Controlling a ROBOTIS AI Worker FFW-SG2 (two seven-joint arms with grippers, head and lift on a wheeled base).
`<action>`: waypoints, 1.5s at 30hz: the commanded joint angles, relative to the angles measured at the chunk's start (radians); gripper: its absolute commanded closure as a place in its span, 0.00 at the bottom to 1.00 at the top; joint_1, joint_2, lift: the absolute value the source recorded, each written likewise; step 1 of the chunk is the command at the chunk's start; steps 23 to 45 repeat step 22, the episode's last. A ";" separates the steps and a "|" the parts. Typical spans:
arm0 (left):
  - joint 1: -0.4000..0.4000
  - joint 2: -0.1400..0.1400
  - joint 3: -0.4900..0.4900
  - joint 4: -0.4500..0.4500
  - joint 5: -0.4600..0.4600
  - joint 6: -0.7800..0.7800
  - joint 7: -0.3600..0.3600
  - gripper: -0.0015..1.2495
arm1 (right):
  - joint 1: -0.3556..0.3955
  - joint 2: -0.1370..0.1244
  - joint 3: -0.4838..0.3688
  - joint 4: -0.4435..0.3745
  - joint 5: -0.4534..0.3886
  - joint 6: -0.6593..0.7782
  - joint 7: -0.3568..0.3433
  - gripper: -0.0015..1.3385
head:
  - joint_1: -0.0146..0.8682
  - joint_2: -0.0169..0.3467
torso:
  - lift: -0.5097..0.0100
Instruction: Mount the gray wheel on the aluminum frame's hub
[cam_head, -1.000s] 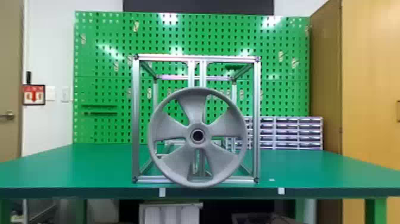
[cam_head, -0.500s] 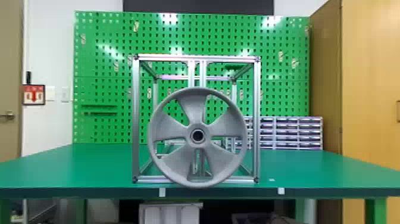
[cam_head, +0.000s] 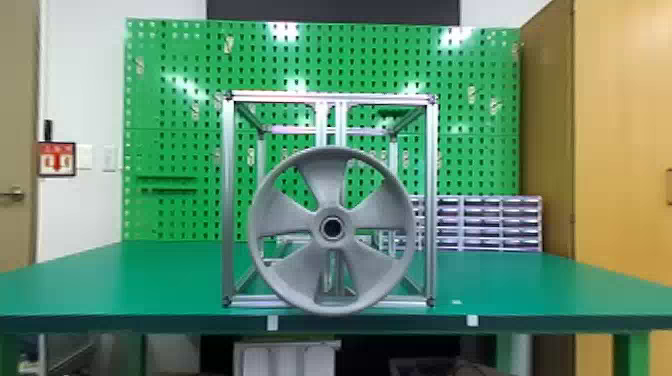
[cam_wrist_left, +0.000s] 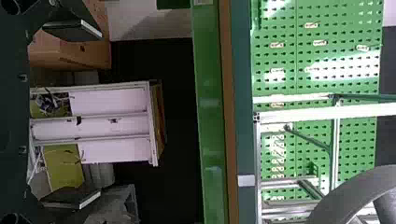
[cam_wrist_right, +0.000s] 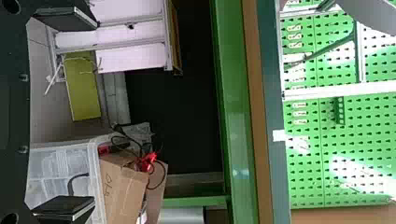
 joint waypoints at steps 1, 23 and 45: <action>0.007 -0.003 -0.003 0.000 0.004 -0.010 0.016 0.09 | 0.000 0.000 -0.002 0.000 0.000 0.000 0.000 0.00 | 0.01 0.06 | 0.02; 0.010 -0.008 -0.002 -0.002 0.002 -0.021 0.022 0.09 | -0.001 0.005 -0.005 0.000 -0.006 0.000 0.000 0.00 | 0.01 0.06 | 0.02; 0.010 -0.008 -0.002 -0.002 0.002 -0.021 0.022 0.09 | -0.001 0.005 -0.005 0.000 -0.006 0.000 0.000 0.00 | 0.01 0.06 | 0.02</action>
